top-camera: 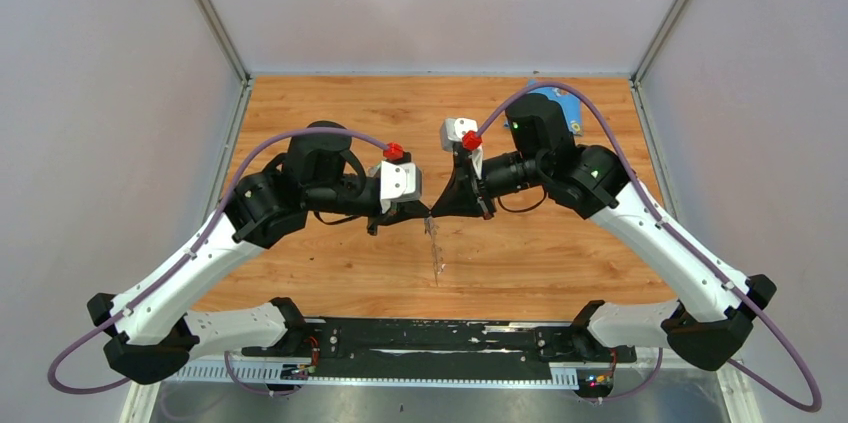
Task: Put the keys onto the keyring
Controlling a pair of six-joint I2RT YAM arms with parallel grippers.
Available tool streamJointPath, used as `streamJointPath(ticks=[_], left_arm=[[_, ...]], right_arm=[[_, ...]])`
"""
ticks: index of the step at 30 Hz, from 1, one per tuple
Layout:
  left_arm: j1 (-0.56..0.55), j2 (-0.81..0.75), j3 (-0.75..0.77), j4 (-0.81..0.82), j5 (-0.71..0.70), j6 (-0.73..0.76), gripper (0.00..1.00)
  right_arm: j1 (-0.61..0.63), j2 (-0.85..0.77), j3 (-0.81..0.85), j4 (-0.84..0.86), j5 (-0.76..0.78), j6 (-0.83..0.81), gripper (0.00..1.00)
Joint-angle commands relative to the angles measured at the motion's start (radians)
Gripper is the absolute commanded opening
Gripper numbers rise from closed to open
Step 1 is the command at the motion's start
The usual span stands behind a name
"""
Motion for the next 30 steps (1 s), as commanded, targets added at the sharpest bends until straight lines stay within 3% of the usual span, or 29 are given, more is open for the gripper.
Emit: streamJointPath(ticks=[1,4,12,17,27,28,30], left_arm=[[-0.008,-0.001,0.059,0.033,0.033,0.007,0.0],[-0.008,-0.004,0.051,0.033,0.034,0.008,0.0],[-0.008,-0.013,0.037,0.04,0.039,0.003,0.0],[-0.008,-0.023,0.031,0.041,0.018,0.007,0.0],[-0.008,-0.034,0.024,0.045,-0.005,0.007,0.02],[-0.008,-0.034,0.024,0.046,-0.007,0.007,0.04],[-0.008,-0.039,0.025,0.045,-0.022,0.003,0.18]], right_arm=[[-0.009,-0.001,-0.028,0.024,0.021,0.012,0.0],[-0.009,-0.006,-0.027,0.031,0.041,0.014,0.08],[-0.009,-0.059,-0.098,0.194,0.036,0.112,0.0],[-0.01,-0.134,-0.256,0.428,0.068,0.241,0.0],[-0.015,-0.28,-0.631,1.052,0.146,0.626,0.0],[-0.015,-0.285,-0.652,1.09,0.152,0.648,0.0],[-0.016,-0.296,-0.677,1.123,0.163,0.671,0.0]])
